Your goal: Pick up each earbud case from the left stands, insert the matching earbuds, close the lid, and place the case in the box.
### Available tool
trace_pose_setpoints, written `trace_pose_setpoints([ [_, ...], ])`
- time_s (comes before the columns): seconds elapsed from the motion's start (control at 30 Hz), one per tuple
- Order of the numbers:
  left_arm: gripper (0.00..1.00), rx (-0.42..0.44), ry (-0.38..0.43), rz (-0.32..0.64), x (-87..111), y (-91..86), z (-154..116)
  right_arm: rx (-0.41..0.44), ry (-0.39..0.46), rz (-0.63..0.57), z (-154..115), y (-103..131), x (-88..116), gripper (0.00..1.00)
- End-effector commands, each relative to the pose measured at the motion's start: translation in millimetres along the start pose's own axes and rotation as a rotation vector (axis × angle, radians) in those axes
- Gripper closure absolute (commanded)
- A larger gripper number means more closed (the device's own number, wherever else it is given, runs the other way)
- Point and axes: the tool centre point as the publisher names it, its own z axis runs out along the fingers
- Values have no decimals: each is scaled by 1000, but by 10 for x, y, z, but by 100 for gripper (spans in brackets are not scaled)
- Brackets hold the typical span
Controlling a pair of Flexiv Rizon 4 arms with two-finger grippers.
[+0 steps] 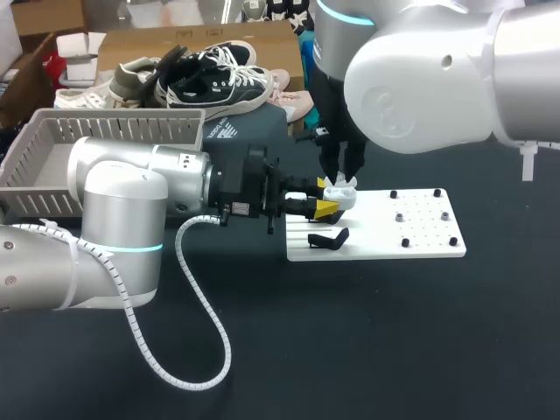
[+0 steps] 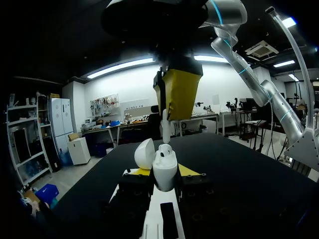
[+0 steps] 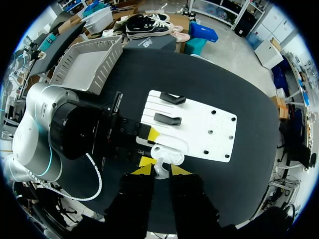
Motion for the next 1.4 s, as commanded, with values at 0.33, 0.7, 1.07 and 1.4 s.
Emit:
trace_pose_setpoints([
  [0.33,100,-7,0,2,-1,-19,1,-2,52,16,90,81,-62,100],
  [0.7,100,-7,0,2,-1,-19,1,-8,56,27,174,63,-72,100],
  [1.07,100,-7,0,2,-1,-19,1,-11,49,51,207,8,-75,100],
  [1.4,100,-7,0,2,-1,-19,1,-25,36,62,234,-1,-85,100],
])
